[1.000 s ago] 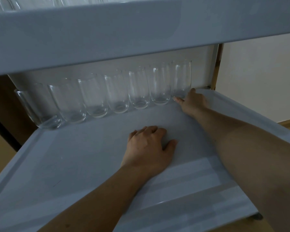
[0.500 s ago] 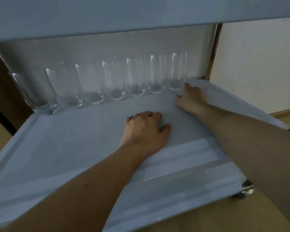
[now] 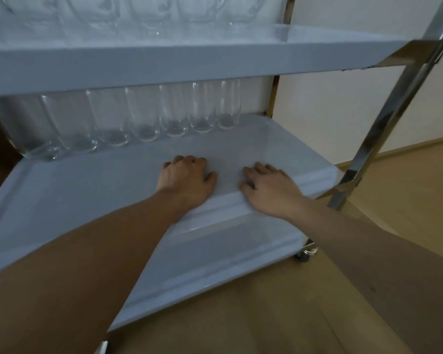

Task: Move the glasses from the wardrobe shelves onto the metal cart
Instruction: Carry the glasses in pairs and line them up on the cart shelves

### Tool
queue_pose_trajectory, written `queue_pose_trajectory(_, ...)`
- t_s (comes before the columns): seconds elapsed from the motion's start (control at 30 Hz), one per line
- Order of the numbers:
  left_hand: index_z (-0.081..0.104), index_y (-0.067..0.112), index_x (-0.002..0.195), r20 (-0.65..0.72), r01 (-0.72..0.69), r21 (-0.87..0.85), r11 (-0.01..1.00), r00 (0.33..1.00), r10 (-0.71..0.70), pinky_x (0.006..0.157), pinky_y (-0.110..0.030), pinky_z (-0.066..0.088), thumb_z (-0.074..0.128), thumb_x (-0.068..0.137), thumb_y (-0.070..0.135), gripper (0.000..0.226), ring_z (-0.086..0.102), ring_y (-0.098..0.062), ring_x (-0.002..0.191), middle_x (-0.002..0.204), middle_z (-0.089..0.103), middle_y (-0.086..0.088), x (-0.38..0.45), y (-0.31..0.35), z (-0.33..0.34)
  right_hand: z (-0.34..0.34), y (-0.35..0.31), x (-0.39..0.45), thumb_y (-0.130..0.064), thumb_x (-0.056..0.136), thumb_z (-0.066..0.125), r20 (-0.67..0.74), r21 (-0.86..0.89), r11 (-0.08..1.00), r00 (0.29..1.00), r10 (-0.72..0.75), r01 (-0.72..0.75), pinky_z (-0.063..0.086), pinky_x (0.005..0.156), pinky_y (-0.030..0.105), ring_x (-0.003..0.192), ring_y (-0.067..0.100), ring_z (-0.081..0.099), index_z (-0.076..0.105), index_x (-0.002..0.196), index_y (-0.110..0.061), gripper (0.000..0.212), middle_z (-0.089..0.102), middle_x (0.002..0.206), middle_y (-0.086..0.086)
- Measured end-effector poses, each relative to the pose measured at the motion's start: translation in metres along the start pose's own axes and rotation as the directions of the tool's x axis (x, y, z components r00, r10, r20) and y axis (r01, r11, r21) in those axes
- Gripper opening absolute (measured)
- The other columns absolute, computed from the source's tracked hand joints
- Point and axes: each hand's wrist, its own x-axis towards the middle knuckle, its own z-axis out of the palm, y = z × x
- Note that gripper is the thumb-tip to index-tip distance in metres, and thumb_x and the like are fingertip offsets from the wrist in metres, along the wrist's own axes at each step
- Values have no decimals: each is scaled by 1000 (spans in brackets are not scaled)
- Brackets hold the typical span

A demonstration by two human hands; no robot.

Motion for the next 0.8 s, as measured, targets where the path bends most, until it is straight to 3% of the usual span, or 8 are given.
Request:
queue_pose_trajectory(0.13, 60, 18, 119, 104, -60, 60, 996, 993, 53, 96, -44, 44, 34, 102, 53, 47, 53, -32, 117, 122, 62, -9, -1, 3, -13, -16, 4, -44, -48, 107, 25, 104, 18, 1000, 995, -9, 7, 20, 121, 48, 149, 29, 23, 28, 156, -21, 55, 22, 164, 8)
queue_pose_trajectory(0.27, 46, 22, 148, 278, -73, -39, 997, 957, 81, 114, -45, 35, 35, 102, 59, 60, 39, -32, 140, 152, 46, -8, -9, 25, -44, -35, 1, -83, -52, 107, 25, 294, 13, 999, 955, 39, -45, 7, 126, 49, 156, 28, 2, 9, 162, -23, 64, 1, 170, 5)
queue_pose_trajectory(0.33, 40, 23, 153, 309, -66, -87, 994, 947, 90, 117, -43, 32, 36, 102, 60, 63, 36, -30, 143, 158, 40, -7, -28, 39, -57, -39, -2, -101, -54, 106, 27, 365, 13, 996, 928, 77, -88, 5, 126, 51, 156, 29, -1, 6, 162, -25, 67, -4, 170, 3)
queue_pose_trajectory(0.5, 37, 23, 154, 469, -126, -95, 988, 869, 156, 115, -45, 32, 42, 100, 61, 66, 35, -30, 144, 159, 39, -7, -84, 72, -120, -105, -6, -151, -57, 105, 27, 487, 49, 975, 857, 168, -219, 8, 125, 55, 155, 35, 1, 7, 162, -25, 69, 1, 170, 8)
queue_pose_trajectory(0.7, 39, 26, 153, 551, -150, -158, 976, 807, 213, 115, -49, 36, 54, 94, 62, 71, 35, -30, 144, 157, 42, -7, -111, 117, -240, -227, -1, -199, -58, 102, 34, 494, 65, 959, 843, 211, -277, 17, 123, 53, 153, 37, 11, 11, 161, -22, 73, 10, 168, 11)
queue_pose_trajectory(0.8, 38, 25, 154, 534, -183, -181, 966, 807, 253, 115, -49, 36, 54, 94, 62, 72, 36, -28, 144, 156, 42, -5, -107, 148, -321, -309, 5, -216, -57, 101, 40, 456, 105, 945, 860, 232, -310, 24, 119, 52, 149, 37, 21, 19, 160, -22, 72, 23, 164, 13)
